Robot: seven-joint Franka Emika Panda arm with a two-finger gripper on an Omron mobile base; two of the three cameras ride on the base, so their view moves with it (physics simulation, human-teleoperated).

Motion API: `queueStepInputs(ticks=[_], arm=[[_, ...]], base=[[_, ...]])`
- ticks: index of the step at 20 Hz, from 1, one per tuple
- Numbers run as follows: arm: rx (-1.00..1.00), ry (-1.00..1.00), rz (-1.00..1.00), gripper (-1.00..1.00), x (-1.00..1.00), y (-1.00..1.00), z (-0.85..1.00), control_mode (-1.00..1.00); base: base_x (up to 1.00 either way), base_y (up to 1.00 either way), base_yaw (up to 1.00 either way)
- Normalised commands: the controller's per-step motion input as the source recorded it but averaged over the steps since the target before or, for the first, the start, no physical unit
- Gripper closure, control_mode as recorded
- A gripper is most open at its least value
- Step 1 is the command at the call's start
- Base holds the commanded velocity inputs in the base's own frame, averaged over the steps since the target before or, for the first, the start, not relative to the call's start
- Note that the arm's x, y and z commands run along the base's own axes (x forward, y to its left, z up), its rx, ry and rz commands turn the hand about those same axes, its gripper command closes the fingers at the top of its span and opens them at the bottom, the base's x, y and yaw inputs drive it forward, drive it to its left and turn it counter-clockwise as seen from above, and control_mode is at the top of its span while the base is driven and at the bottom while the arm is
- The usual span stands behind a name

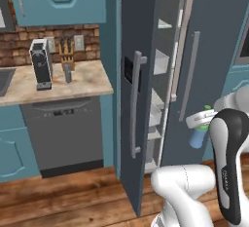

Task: Take the bottled waters from the counter and place them in the freezer to freeze. Close the freezer door after placing the bottles.

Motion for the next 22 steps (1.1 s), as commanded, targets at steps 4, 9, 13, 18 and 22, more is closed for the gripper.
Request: queueStepInputs(ticks=[4,9,13,18,22], arm=[[0.0,0.0,0.0,1.0,0.0,0.0,0.0,1.0],[0.0,0.0,0.0,1.0,0.0,0.0,0.0,1.0],[0.0,0.0,0.0,1.0,0.0,0.0,0.0,1.0],[0.0,0.0,0.0,1.0,0.0,0.0,0.0,1.0],[0.0,0.0,0.0,1.0,0.0,0.0,0.0,1.0]], base=[[0.12,-0.62,0.0],[0.32,-0.26,0.09],[0.56,-0.77,0.26],[0.28,-0.84,0.18],[0.23,-0.04,0.03]])
